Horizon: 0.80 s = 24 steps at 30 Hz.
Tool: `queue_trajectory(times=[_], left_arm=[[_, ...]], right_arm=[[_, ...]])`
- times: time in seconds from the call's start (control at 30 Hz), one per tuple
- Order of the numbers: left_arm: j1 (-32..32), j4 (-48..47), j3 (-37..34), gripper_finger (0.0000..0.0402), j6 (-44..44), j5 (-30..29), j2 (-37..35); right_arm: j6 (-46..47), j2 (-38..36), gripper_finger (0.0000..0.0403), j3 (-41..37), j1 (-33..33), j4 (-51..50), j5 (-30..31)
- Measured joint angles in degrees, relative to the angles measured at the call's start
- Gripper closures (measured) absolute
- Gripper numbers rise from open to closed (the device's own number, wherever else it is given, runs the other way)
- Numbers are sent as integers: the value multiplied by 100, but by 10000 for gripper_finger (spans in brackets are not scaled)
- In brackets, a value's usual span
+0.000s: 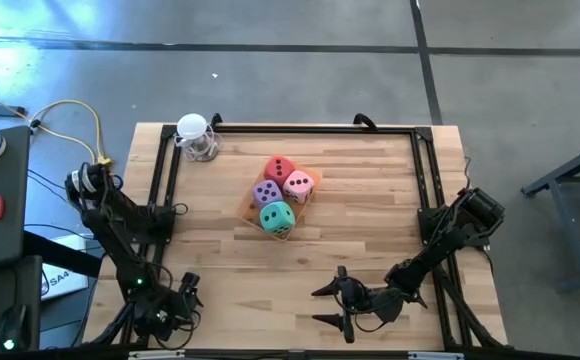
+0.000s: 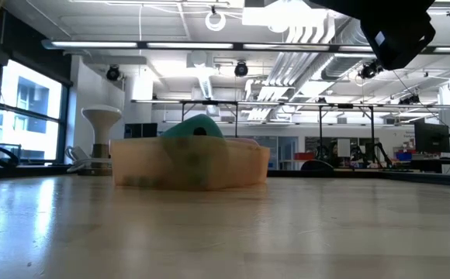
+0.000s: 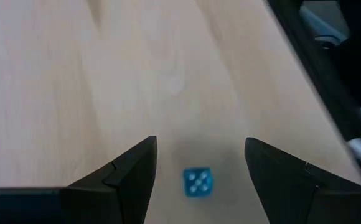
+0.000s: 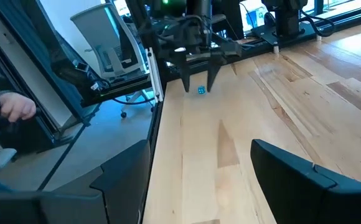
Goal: Pick & Place Dice
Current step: Put the small blue die into the orange bin
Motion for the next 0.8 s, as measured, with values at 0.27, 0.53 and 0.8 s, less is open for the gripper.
queue_trajectory(times=[0.27,0.53,0.8], left_arm=[[-384,669,-402,167,-333,-612,280],[-459,1492,-918,168,-640,-652,326],[-465,1990,-1208,168,-593,-629,332]], right_arm=[[2,0,131,0,0,13,74],[86,0,131,0,0,36,103],[87,0,131,0,0,35,103]])
